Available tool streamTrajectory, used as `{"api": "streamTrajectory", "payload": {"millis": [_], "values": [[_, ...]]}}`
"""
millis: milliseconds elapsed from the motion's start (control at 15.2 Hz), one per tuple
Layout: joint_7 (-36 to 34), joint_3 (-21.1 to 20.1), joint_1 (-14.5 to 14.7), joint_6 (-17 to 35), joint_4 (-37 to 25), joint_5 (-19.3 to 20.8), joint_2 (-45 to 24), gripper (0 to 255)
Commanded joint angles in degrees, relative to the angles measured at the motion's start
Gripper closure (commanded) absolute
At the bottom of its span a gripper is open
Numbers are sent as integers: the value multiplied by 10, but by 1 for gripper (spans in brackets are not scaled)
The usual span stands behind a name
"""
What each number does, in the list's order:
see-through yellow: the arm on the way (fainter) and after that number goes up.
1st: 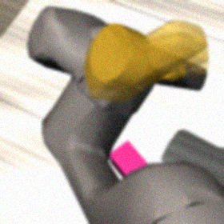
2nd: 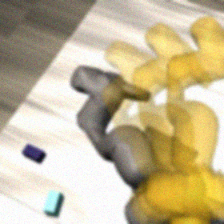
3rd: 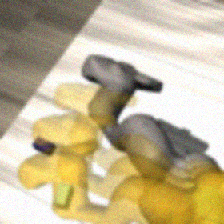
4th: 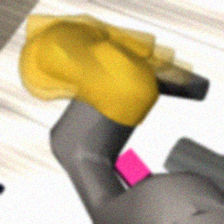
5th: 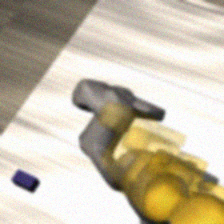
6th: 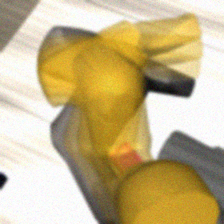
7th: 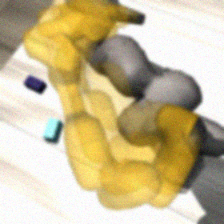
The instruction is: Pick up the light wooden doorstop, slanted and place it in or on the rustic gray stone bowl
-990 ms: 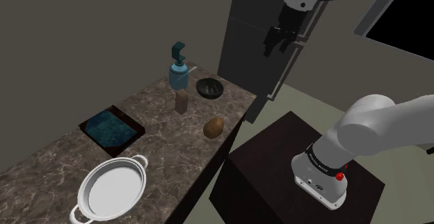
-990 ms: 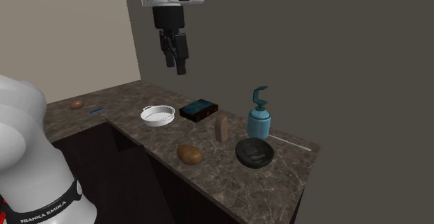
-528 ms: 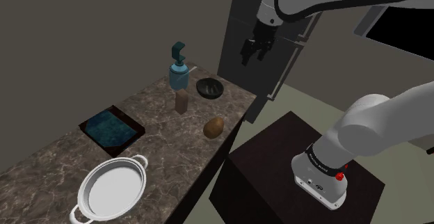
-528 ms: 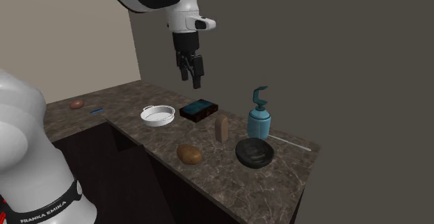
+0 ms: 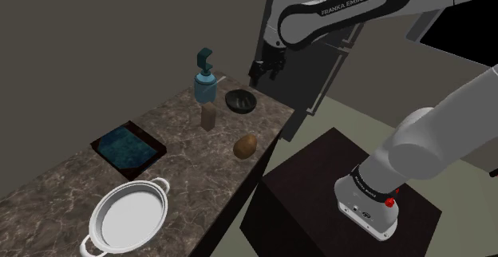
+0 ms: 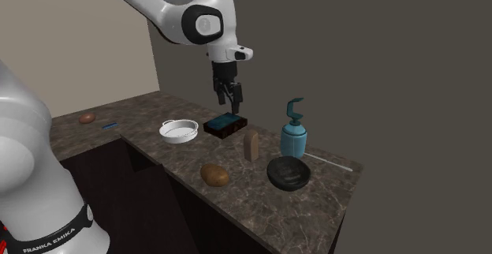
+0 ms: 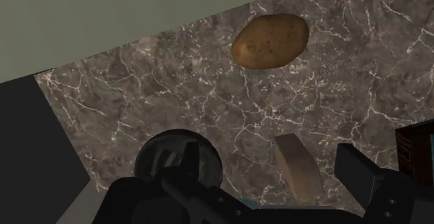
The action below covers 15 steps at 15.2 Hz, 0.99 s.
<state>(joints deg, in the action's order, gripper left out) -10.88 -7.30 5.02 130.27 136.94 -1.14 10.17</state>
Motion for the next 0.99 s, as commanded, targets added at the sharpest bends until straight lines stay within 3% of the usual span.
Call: {"api": "streamTrajectory", "payload": {"millis": [0,462,924], "values": [[-9,-6,1,27,-22,8,-46,0],[-54,-19,17,96,-111,49,-201,0],[-92,-11,49,129,-237,91,-356,0]]}}
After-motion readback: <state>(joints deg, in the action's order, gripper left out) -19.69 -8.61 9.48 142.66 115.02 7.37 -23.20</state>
